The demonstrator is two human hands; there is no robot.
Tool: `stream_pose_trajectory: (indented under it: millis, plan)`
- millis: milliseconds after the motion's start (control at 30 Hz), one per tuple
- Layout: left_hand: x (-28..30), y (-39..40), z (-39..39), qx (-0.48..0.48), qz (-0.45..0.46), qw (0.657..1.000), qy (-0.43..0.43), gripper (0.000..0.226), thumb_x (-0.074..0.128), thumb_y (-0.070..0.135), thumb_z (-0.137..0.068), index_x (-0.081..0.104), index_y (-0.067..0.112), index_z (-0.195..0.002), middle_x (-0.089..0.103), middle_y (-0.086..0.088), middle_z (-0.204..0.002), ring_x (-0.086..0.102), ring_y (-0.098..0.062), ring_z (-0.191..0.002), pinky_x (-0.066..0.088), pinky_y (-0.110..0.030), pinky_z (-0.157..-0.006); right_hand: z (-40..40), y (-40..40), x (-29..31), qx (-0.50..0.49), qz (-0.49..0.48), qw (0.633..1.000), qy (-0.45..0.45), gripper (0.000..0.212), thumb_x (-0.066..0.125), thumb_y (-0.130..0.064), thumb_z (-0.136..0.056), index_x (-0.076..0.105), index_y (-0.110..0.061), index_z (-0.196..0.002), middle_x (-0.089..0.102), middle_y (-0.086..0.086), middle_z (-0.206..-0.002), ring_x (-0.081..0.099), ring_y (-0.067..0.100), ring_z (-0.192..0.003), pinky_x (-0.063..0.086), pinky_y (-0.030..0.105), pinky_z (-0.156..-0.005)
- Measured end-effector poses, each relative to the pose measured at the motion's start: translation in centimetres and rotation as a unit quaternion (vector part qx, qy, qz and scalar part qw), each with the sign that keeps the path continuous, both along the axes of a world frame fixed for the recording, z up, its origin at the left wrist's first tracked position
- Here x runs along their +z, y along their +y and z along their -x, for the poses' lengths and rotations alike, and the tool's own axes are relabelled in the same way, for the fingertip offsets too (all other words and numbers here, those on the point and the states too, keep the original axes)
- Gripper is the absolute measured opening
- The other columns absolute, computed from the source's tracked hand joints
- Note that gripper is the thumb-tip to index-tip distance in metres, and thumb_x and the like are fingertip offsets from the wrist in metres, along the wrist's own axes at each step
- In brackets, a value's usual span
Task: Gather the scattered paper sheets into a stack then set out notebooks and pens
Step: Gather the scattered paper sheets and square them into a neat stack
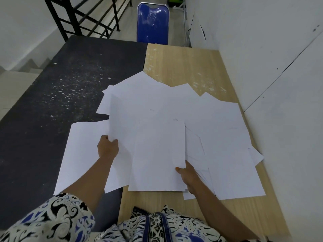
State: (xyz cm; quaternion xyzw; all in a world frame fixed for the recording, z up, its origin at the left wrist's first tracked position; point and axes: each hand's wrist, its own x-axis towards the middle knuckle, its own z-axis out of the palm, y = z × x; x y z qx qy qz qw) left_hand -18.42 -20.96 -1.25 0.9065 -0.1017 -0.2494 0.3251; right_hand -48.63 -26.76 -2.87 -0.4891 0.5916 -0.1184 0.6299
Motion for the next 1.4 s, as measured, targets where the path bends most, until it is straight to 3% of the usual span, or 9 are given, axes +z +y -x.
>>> stream_pose_trajectory:
  millis: [200, 367, 633, 800, 967, 1100, 1233, 1333, 1400]
  plan:
    - [2.6, -0.2, -0.5, 0.092, 0.175, 0.980, 0.019, 0.038, 0.063, 0.014, -0.091, 0.051, 0.003, -0.125, 0.056, -0.018, -0.124, 0.057, -0.032, -0.096, 0.057, -0.042, -0.069, -0.2, -0.1, 0.1, -0.005, -0.006, 1.000, 0.005, 0.039, 0.051, -0.006, -0.098, 0.048, -0.009, -0.136, 0.059, 0.008, -0.125, 0.054, 0.017, -0.102, 0.043, 0.027, -0.088]
    - [4.8, -0.6, -1.2, 0.188, 0.265, 0.945, 0.026, 0.032, 0.063, 0.013, -0.092, 0.054, 0.003, -0.121, 0.058, -0.016, -0.122, 0.058, -0.032, -0.100, 0.059, -0.048, -0.074, -0.1, 0.1, 0.0, -0.015, -0.010, 1.000, 0.001, 0.039, 0.052, -0.007, -0.097, 0.049, -0.011, -0.136, 0.059, 0.008, -0.128, 0.055, 0.020, -0.104, 0.046, 0.033, -0.095]
    - [6.6, -0.3, -0.8, 0.288, 0.377, 0.874, 0.104, 0.033, 0.065, 0.010, -0.090, 0.054, 0.003, -0.120, 0.058, -0.008, -0.112, 0.061, -0.026, -0.095, 0.057, -0.033, -0.064, 0.0, 0.1, -0.1, -0.014, -0.008, 1.000, -0.006, 0.040, 0.053, -0.007, -0.097, 0.048, -0.009, -0.137, 0.058, 0.009, -0.127, 0.055, 0.020, -0.106, 0.044, 0.035, -0.099]
    - [4.8, 0.7, 1.7, 0.220, 0.350, 0.893, 0.176, 0.033, 0.068, 0.007, -0.088, 0.053, 0.005, -0.117, 0.057, -0.010, -0.112, 0.058, -0.026, -0.095, 0.054, -0.037, -0.070, 0.1, 0.1, -0.2, -0.015, -0.017, 1.000, -0.011, 0.038, 0.053, -0.007, -0.097, 0.049, -0.008, -0.135, 0.059, 0.011, -0.128, 0.056, 0.022, -0.107, 0.045, 0.038, -0.101]
    - [2.2, 2.6, 4.3, 0.130, 0.282, 0.925, 0.217, 0.031, 0.074, 0.006, -0.082, 0.056, 0.003, -0.107, 0.060, -0.014, -0.108, 0.060, -0.027, -0.092, 0.052, -0.031, -0.060, 0.1, -0.1, -0.4, -0.038, -0.060, 0.997, -0.025, 0.037, 0.052, -0.015, -0.099, 0.050, -0.007, -0.135, 0.062, 0.008, -0.112, 0.058, 0.026, -0.103, 0.050, 0.039, -0.093]
    - [0.6, 4.0, 6.1, 0.030, 0.212, 0.953, 0.215, 0.030, 0.081, 0.007, -0.075, 0.060, 0.006, -0.097, 0.066, -0.013, -0.101, 0.064, -0.025, -0.084, 0.055, -0.032, -0.061, -0.2, -0.5, -0.3, -0.109, -0.122, 0.986, -0.036, 0.056, 0.043, -0.041, -0.101, 0.035, -0.010, -0.146, 0.044, 0.011, -0.145, 0.043, 0.028, -0.131, 0.033, 0.042, -0.113]
    - [-0.5, 4.8, 7.3, -0.090, 0.130, 0.977, 0.146, 0.041, 0.088, 0.015, -0.066, 0.061, 0.007, -0.095, 0.067, -0.009, -0.097, 0.066, -0.027, -0.088, 0.058, -0.040, -0.071, -0.4, -0.8, -0.5, -0.110, -0.126, 0.985, -0.049, 0.065, 0.044, -0.054, -0.096, 0.038, -0.013, -0.145, 0.045, 0.010, -0.145, 0.044, 0.027, -0.131, 0.033, 0.044, -0.113]
    - [-0.7, 5.1, 8.2, -0.162, 0.100, 0.975, 0.112, 0.047, 0.090, 0.019, -0.062, 0.061, 0.008, -0.097, 0.065, -0.003, -0.096, 0.064, -0.023, -0.090, 0.049, -0.025, -0.066, -0.2, -0.5, -0.5, -0.076, -0.087, 0.992, -0.051, 0.051, 0.053, -0.040, -0.097, 0.047, -0.011, -0.139, 0.054, 0.007, -0.135, 0.053, 0.023, -0.115, 0.041, 0.036, -0.103]
    - [-0.8, 5.2, 8.5, -0.197, 0.079, 0.971, 0.109, 0.052, 0.091, 0.025, -0.062, 0.059, 0.012, -0.101, 0.064, 0.000, -0.098, 0.063, -0.022, -0.094, 0.050, -0.027, -0.071, 0.0, -0.4, -0.8, -0.059, -0.057, 0.996, -0.046, 0.042, 0.056, -0.026, -0.097, 0.051, -0.009, -0.135, 0.060, 0.008, -0.127, 0.057, 0.023, -0.106, 0.047, 0.037, -0.098]
